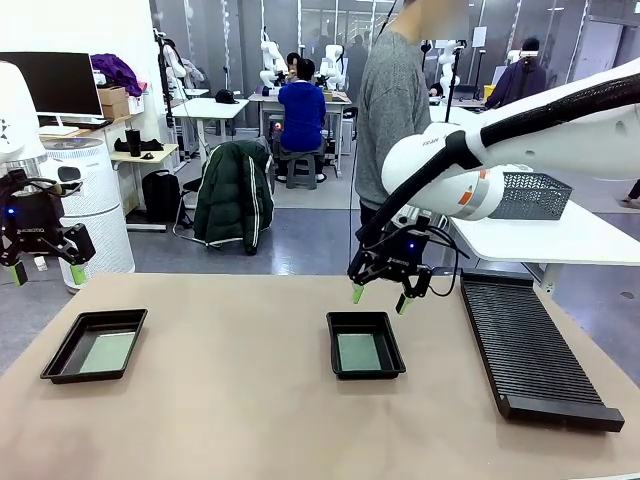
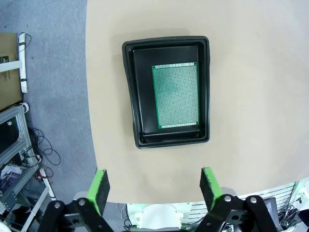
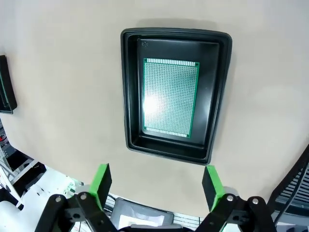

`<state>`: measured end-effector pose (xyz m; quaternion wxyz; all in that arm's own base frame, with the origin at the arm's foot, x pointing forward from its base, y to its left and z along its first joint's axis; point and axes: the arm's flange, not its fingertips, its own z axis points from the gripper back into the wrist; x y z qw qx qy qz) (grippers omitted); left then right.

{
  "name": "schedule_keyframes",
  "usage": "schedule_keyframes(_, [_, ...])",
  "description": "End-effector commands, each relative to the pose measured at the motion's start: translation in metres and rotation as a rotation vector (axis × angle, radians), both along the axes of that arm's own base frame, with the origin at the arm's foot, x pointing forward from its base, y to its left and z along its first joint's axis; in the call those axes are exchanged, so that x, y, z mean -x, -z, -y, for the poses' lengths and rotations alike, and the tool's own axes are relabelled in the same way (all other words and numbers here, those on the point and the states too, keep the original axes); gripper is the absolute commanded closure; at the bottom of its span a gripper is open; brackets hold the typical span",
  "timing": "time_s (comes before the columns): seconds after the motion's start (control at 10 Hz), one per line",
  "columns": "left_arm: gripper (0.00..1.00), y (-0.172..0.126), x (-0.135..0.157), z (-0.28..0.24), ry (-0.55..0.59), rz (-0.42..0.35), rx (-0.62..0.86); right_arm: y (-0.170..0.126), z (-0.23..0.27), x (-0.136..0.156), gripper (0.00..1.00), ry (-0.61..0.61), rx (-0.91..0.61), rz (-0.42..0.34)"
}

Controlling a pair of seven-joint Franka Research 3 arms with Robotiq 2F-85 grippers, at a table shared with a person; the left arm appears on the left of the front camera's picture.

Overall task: Inspect and transfer BCBs to ESD trays.
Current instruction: Pick up the Blank PCB from the PCB Rack and place it in the right ESD tray, then pick up the ESD tray and place it on the left side of the table.

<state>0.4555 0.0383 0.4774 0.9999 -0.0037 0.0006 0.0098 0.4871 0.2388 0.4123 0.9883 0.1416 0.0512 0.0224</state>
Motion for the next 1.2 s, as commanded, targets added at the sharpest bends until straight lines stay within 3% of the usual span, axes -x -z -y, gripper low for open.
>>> schedule_keyframes(0.0, [0.00, 0.0014, 0.0005, -0.0003, 0.004, 0.010, 0.000, 0.0038, -0.0006, -0.0004, 0.00, 0.004, -0.008, 0.003])
schedule_keyframes(1.1, [0.00, 0.0014, 0.0005, -0.0003, 0.004, 0.010, 0.000, 0.0038, -0.0006, -0.0004, 0.00, 0.004, -0.008, 0.003])
